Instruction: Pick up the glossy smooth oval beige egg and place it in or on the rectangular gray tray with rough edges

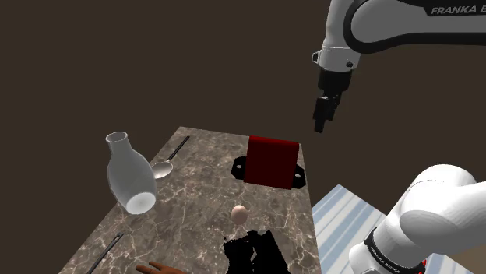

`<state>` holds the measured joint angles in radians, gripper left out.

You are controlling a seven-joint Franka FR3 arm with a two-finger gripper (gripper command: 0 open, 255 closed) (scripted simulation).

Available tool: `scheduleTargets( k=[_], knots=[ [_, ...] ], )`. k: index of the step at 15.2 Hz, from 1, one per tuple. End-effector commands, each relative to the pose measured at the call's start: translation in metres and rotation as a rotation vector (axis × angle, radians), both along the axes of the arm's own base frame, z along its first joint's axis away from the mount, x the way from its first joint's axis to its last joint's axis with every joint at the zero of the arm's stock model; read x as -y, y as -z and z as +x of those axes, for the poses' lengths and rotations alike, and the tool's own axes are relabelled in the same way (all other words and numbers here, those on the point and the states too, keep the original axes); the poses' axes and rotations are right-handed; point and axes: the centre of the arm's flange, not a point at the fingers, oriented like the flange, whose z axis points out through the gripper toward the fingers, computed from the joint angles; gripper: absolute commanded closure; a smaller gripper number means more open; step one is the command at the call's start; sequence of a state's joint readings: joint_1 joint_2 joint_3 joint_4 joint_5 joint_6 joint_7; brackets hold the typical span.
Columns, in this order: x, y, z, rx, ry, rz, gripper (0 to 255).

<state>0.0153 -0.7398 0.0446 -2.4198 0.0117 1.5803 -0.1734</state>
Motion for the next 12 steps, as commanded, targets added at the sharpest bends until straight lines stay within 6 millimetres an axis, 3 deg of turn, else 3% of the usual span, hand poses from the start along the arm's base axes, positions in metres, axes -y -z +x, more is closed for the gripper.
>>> scheduleTargets(
  k=[1,12],
  knots=[
    [0.0,0.0,0.0,0.0,0.0,0.0,0],
    [-0.133,0.071,-0.003,0.038,0.079,-0.051,0]
  ],
)
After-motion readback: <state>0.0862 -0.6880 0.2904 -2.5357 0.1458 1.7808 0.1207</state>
